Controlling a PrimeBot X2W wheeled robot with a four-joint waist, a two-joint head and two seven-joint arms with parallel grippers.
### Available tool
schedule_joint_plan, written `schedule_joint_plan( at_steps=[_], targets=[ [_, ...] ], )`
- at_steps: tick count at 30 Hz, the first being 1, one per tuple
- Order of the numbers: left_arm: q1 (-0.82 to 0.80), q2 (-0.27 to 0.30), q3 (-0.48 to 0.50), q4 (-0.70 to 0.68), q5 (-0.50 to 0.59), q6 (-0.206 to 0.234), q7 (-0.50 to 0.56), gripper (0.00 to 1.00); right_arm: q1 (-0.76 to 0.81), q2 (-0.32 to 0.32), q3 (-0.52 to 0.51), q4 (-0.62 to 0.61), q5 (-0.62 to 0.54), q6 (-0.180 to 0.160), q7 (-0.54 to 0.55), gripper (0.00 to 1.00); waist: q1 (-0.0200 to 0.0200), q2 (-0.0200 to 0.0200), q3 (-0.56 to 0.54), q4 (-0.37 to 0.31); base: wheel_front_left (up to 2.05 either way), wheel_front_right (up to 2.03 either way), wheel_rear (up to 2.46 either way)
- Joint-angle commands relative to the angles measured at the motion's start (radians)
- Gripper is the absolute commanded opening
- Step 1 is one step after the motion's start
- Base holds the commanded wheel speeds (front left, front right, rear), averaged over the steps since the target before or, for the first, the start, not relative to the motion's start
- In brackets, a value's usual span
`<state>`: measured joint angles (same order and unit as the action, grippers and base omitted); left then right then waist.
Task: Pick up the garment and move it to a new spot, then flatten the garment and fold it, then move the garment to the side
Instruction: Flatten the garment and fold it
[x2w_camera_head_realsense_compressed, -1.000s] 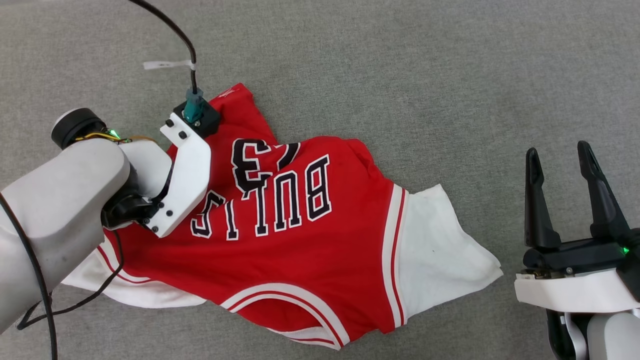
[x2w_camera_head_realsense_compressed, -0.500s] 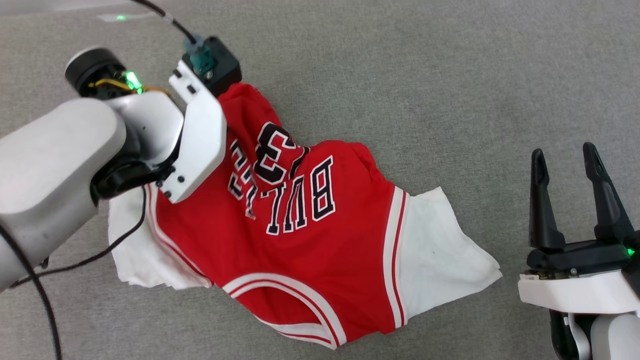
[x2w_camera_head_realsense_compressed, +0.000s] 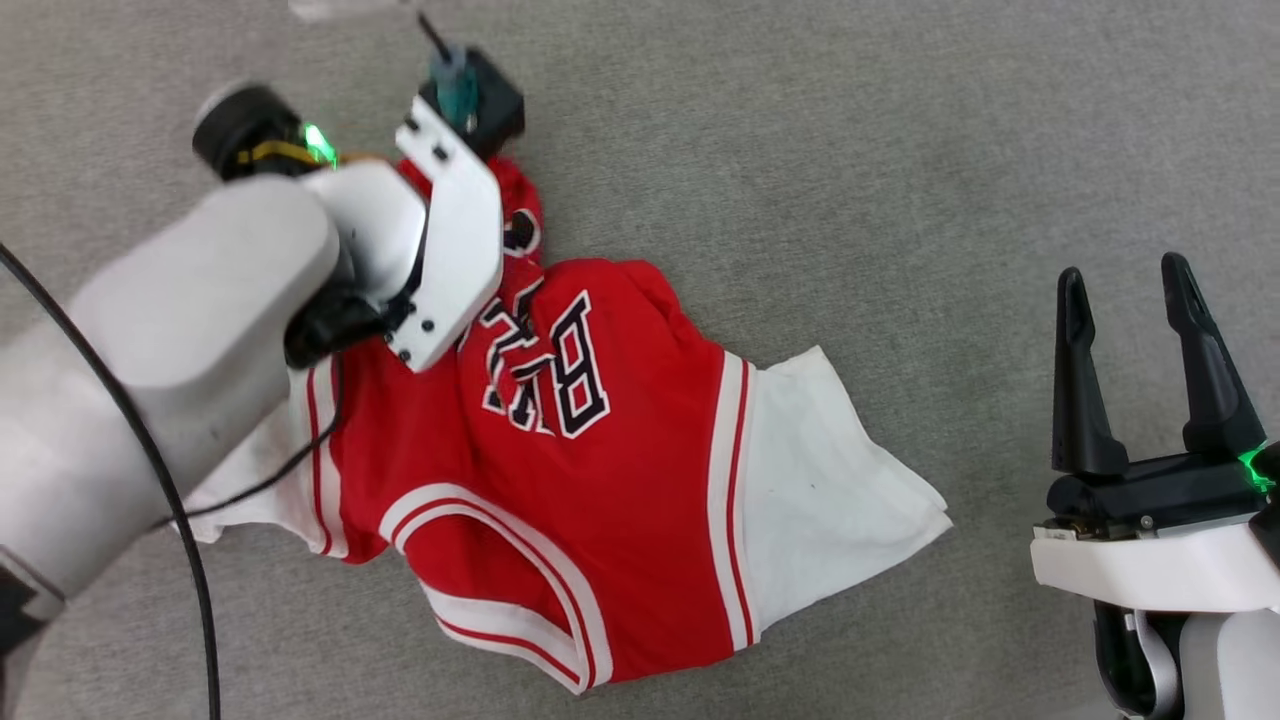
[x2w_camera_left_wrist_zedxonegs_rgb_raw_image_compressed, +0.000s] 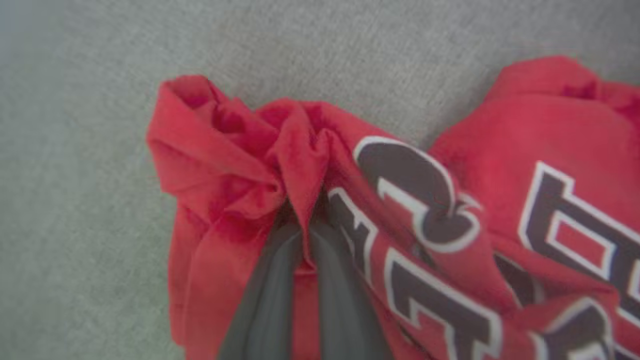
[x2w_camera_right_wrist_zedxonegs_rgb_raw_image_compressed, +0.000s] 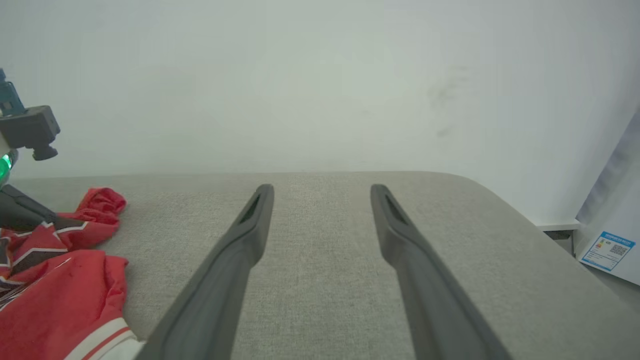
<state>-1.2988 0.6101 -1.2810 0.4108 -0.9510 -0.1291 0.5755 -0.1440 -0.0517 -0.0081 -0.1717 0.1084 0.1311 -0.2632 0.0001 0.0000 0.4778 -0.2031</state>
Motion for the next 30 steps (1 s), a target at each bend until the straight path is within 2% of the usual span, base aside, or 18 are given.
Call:
schedule_joint_plan(
  at_steps=[1, 7, 8, 9, 12, 18, 20, 22, 25, 30],
  targets=[
    [0.029, -0.004, 0.0, 0.005, 0.01, 0.0, 0.018, 0.0, -0.007, 0.003, -0.001, 0.0, 0.005, -0.001, -0.002, 1.0, -0.0001, 0.0, 0.005, -0.011, 0.0, 0.0, 0.0],
    [0.148, 0.005, -0.016, 0.032, -0.021, -0.001, 0.062, 0.01, -0.002, 0.003, -0.004, 0.007, 0.005, -0.001, -0.002, 1.0, -0.0001, 0.0, -0.017, -0.012, 0.0, 0.0, 0.0],
    [0.145, 0.01, -0.015, 0.031, -0.023, -0.001, 0.044, 0.34, 0.0, 0.003, -0.006, 0.008, 0.0, -0.001, -0.002, 1.0, -0.0001, 0.0, -0.026, -0.007, 0.0, 0.0, 0.0],
    [0.134, 0.014, -0.012, 0.027, -0.019, -0.001, 0.013, 1.0, 0.002, 0.003, -0.007, 0.009, -0.006, -0.001, -0.002, 1.0, -0.0001, 0.0, -0.036, 0.0, 0.0, 0.0, 0.0],
    [0.091, 0.024, -0.001, 0.013, 0.004, 0.0, -0.11, 1.0, 0.01, 0.003, -0.013, 0.014, -0.023, -0.001, -0.002, 1.0, -0.0001, 0.0, -0.079, 0.023, 0.0, 0.0, 0.0],
    [0.085, 0.04, 0.029, 0.058, 0.05, 0.003, -0.466, 1.0, 0.022, 0.002, -0.023, 0.008, -0.08, -0.001, -0.002, 1.0, -0.0001, 0.0, -0.182, 0.07, 0.0, 0.0, 0.0],
    [0.123, 0.04, 0.049, 0.066, 0.062, 0.029, -0.573, 1.0, 0.024, -0.022, -0.017, 0.015, -0.098, -0.001, -0.002, 1.0, -0.0001, 0.0, -0.211, 0.085, 0.0, 0.0, 0.0],
    [0.165, 0.047, 0.072, 0.061, 0.067, 0.071, -0.669, 1.0, 0.019, -0.054, -0.008, 0.027, -0.113, -0.001, -0.002, 1.0, -0.0001, 0.0, -0.236, 0.102, 0.0, 0.0, 0.0],
    [0.244, 0.059, 0.107, 0.041, 0.062, 0.156, -0.784, 1.0, 0.012, -0.114, 0.017, 0.063, -0.112, -0.001, 0.015, 1.0, -0.0001, 0.0, -0.268, 0.127, 0.0, 0.0, 0.0],
    [0.392, 0.086, 0.209, -0.064, 0.069, 0.33, -0.84, 1.0, -0.027, -0.239, 0.093, 0.077, -0.068, -0.001, 0.159, 1.0, -0.0001, 0.0, -0.299, 0.163, 0.0, 0.0, 0.0]
  ],
)
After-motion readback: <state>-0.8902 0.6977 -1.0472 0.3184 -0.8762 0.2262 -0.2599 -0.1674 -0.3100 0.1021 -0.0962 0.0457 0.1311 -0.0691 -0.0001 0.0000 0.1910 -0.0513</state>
